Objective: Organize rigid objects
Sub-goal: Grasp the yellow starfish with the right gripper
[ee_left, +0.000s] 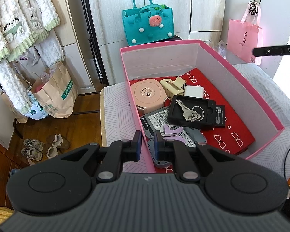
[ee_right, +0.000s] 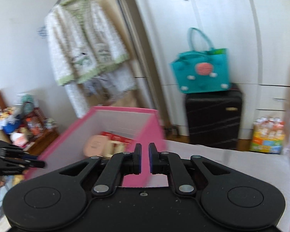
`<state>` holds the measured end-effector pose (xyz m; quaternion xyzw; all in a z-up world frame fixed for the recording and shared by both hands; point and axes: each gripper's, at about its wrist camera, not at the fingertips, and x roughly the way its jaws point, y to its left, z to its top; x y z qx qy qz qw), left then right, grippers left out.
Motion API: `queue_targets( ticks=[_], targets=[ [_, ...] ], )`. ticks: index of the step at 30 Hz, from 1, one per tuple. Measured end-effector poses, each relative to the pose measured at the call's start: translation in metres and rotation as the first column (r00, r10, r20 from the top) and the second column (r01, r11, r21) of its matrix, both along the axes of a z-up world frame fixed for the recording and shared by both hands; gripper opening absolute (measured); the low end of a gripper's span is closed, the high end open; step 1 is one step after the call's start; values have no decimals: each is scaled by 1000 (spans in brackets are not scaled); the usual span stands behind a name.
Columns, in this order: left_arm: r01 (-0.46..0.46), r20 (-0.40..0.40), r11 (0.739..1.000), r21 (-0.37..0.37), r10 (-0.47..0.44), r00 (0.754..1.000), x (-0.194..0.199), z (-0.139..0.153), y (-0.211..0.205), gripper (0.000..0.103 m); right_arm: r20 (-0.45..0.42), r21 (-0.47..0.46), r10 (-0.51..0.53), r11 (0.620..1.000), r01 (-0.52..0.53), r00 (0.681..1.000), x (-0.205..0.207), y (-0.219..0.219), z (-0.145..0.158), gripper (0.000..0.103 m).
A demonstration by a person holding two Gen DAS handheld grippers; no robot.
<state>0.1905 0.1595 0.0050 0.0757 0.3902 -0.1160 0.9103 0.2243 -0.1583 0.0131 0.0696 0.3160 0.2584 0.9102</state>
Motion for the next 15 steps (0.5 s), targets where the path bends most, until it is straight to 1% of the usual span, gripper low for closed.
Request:
queue_targets(
  ticks=[5,7,8,10,12,15],
  targets=[
    [0,0,1000,0,0,1000,0,0,0,11,10,-119,-94,988,95,995,1,-25,-17,21],
    [1,-1,1000,0,-1,1000,0,0,0,11,7,-162,-113,980,113,994,3,-31,-27,27],
    [0,-1,1000,-1,0,1000,0,0,0,11,4,-180,-117,977,116,993,5,-33,-33,28],
    [-1,-1,1000,0,1,1000,-1,1,1,11,-1,-215,-117,970,114,993,11,-33,-46,36],
    [0,-1,1000,1,0,1000,-1,1,0,11,0,-255,-115,961,111,993,18,-31,-59,41],
    [0,-2,1000,3,0,1000,0,1,1,11,12,-319,-92,943,91,996,30,-26,-77,46]
  ],
)
